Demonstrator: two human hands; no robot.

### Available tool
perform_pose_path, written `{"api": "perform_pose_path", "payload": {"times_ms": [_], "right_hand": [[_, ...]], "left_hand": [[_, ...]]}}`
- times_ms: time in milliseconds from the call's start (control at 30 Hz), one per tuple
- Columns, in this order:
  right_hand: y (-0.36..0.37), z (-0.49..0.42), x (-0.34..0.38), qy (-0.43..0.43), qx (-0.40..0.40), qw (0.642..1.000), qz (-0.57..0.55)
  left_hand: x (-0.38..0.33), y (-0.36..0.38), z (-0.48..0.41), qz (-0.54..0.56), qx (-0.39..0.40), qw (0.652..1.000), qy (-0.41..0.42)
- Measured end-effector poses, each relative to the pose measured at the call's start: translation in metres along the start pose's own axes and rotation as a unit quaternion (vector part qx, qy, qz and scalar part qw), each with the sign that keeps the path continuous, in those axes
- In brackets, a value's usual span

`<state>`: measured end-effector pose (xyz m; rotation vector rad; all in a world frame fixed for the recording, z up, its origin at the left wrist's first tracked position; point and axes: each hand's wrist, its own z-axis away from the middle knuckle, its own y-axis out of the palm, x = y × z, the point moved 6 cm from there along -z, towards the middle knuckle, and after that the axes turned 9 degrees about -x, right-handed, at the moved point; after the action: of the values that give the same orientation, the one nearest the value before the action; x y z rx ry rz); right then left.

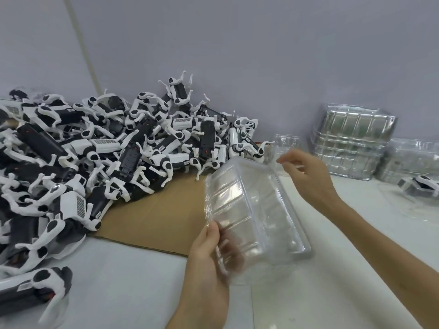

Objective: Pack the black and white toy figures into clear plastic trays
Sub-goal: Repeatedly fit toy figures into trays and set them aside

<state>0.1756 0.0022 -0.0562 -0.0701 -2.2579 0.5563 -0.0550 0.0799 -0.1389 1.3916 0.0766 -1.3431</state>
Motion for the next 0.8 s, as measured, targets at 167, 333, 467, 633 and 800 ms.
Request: {"api": "perform_pose_path", "payload": {"times_ms": [167, 333, 467, 633, 800], "right_hand": [[-0.027, 0.076, 0.066, -0.016, 0.103, 0.982, -0.156], [-0.026, 0.127, 0.074, -0.02, 0.132, 0.986, -0.095], [-0.03, 0.134, 0.067, 0.014, 0.087, 0.987, -0.133], [-0.036, 0.134, 0.062, 0.034, 0.065, 0.982, -0.173], [-0.041, 0.129, 0.058, 0.053, 0.051, 0.976, -0.204]], "left_hand": [[-0.005, 0.013, 0.009, -0.06, 0.089, 0.992, 0.071], [-0.008, 0.015, 0.016, -0.094, 0.104, 0.984, 0.11], [-0.01, 0.016, 0.021, -0.14, 0.104, 0.976, 0.131], [-0.01, 0.015, 0.021, -0.157, 0.092, 0.977, 0.109], [-0.008, 0.024, 0.027, -0.156, 0.144, 0.973, 0.089]]}}
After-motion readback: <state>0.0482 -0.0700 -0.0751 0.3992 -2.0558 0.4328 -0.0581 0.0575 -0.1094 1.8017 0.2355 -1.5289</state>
